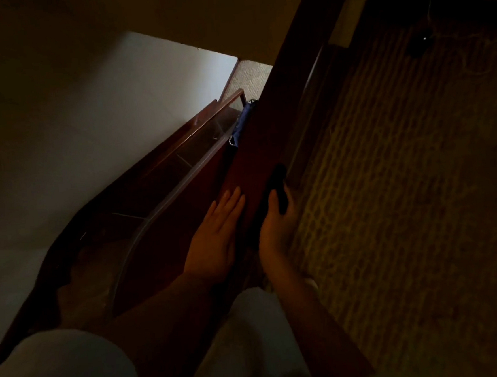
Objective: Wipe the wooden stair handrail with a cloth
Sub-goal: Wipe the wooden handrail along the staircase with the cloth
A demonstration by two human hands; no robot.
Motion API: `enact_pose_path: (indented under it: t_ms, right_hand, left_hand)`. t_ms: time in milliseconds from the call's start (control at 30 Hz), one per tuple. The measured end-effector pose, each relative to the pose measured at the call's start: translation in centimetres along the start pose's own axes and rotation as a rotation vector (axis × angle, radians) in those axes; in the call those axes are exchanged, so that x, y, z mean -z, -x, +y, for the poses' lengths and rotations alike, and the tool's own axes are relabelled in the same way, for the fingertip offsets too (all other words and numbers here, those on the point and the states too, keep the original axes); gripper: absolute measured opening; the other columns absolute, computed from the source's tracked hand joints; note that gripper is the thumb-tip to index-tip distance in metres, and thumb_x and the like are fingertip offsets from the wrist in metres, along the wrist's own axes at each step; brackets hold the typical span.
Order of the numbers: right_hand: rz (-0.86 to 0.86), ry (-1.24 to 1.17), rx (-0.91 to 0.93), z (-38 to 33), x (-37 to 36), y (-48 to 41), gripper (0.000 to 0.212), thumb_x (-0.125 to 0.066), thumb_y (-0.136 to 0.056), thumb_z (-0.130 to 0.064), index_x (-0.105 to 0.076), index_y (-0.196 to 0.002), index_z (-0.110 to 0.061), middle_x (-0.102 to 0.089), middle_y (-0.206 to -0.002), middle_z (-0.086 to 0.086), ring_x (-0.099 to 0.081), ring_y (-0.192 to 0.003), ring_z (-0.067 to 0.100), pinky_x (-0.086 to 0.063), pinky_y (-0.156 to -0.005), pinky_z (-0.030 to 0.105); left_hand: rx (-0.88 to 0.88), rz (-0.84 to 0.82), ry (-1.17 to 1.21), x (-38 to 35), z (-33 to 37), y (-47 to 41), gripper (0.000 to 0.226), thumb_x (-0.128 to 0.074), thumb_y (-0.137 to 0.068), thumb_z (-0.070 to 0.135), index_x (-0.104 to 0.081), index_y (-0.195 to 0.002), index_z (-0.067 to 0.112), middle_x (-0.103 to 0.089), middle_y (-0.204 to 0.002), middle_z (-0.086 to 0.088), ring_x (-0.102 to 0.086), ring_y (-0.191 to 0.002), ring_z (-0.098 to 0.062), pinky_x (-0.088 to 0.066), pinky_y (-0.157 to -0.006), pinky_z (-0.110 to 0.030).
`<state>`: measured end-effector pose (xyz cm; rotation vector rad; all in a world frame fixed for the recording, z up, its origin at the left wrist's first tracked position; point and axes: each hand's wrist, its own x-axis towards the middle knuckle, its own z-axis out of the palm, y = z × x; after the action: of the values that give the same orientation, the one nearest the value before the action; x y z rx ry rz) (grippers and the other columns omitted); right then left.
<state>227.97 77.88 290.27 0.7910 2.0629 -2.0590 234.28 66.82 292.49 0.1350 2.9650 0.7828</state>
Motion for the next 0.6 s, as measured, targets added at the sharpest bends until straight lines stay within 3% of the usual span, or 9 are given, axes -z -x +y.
enact_pose_path:
  t_ms: [67,133,200,267,333,400,600]
  right_hand:
    - [-0.051,0.145,0.027,2.1,1.8,4.0,0.032,-0.058,-0.098,-0.016,-0.062,-0.129,-0.01,-0.052,-0.136,0.011,-0.05,-0.121,0.019,-0.04,-0.099,0.021]
    - [-0.127,0.219,0.058,3.9,3.5,7.3,0.028,-0.063,-0.093,-0.003,-0.066,-0.121,0.0,-0.057,-0.126,0.019,-0.052,-0.116,0.025,-0.034,-0.099,0.008]
    - [-0.186,0.253,0.018,3.6,4.1,7.6,0.027,-0.064,-0.093,-0.005,-0.066,-0.119,0.0,-0.058,-0.123,0.019,-0.054,-0.115,0.028,-0.028,-0.091,-0.002]
    - [-0.151,0.275,-0.038,2.1,3.3,4.5,0.031,-0.062,-0.096,-0.018,-0.064,-0.123,-0.004,-0.056,-0.128,0.015,-0.053,-0.119,0.027,-0.03,-0.093,0.007]
    - [-0.091,0.294,-0.059,0.4,1.9,0.2,0.036,-0.056,-0.099,-0.03,-0.06,-0.129,-0.011,-0.05,-0.139,0.01,-0.049,-0.125,0.024,-0.035,-0.103,0.025]
    - [-0.088,0.268,-0.024,-0.3,1.5,-2.0,0.038,-0.055,-0.099,-0.032,-0.06,-0.131,-0.013,-0.047,-0.143,0.009,-0.048,-0.127,0.024,-0.038,-0.109,0.038]
    - [-0.128,0.239,0.011,4.8,3.0,8.9,0.043,-0.056,-0.092,-0.032,-0.065,-0.124,-0.006,-0.055,-0.13,0.016,-0.053,-0.122,0.032,-0.041,-0.106,0.048]
  left_hand:
    - [0.003,0.003,0.004,-0.1,-0.2,0.0,0.053,-0.029,-0.099,0.022,-0.028,-0.152,0.014,-0.021,-0.161,-0.001,-0.013,-0.15,-0.017,-0.014,-0.122,-0.041]
    - [-0.001,-0.002,-0.003,-0.2,-0.3,0.0,0.053,-0.029,-0.1,0.024,-0.027,-0.152,0.014,-0.021,-0.161,0.001,-0.013,-0.15,-0.017,-0.015,-0.121,-0.043]
    - [-0.005,-0.001,-0.006,-0.2,-0.4,-0.1,0.053,-0.029,-0.1,0.023,-0.028,-0.152,0.013,-0.021,-0.161,-0.001,-0.014,-0.15,-0.018,-0.016,-0.121,-0.044]
    - [0.0,0.011,0.0,-0.1,-0.3,-0.1,0.052,-0.029,-0.1,0.021,-0.028,-0.152,0.012,-0.022,-0.16,-0.002,-0.015,-0.15,-0.019,-0.016,-0.121,-0.045]
    - [-0.004,0.012,0.007,0.0,-0.1,0.1,0.053,-0.03,-0.099,0.019,-0.028,-0.151,0.011,-0.022,-0.16,-0.003,-0.015,-0.15,-0.021,-0.016,-0.121,-0.046]
    - [-0.003,0.016,0.014,0.2,0.2,0.0,0.053,-0.031,-0.098,0.018,-0.028,-0.151,0.01,-0.022,-0.16,-0.004,-0.014,-0.15,-0.021,-0.019,-0.12,-0.05]
    - [0.012,-0.006,0.025,0.2,0.1,-0.2,0.052,-0.028,-0.101,0.025,-0.029,-0.151,0.011,-0.023,-0.16,-0.003,-0.015,-0.15,-0.018,-0.023,-0.118,-0.054]
